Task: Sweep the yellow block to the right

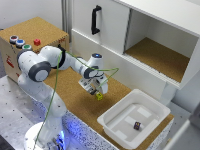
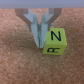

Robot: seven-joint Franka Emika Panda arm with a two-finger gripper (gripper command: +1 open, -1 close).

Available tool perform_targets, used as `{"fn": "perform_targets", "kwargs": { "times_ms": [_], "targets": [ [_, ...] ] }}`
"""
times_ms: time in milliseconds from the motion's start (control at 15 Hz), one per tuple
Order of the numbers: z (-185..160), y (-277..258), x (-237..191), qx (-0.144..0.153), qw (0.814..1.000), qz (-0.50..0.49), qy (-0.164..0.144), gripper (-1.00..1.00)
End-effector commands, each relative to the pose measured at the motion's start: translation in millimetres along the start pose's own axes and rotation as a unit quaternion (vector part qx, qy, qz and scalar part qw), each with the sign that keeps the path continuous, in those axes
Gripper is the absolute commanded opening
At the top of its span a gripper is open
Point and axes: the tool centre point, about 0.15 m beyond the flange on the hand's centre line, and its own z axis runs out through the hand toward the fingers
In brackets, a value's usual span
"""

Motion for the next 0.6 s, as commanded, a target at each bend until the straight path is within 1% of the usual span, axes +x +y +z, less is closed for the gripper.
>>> {"fn": "perform_targets", "kwargs": {
  "times_ms": [0,200,533],
  "targets": [
    [11.9,29.4,-0.2,-0.015,1.0,0.01,0.01,-1.0],
    [13.5,43.6,9.1,-0.02,1.0,0.011,0.008,-1.0],
    [23.3,61.5,19.6,-0.011,1.0,0.003,-0.005,-1.0]
  ]
}}
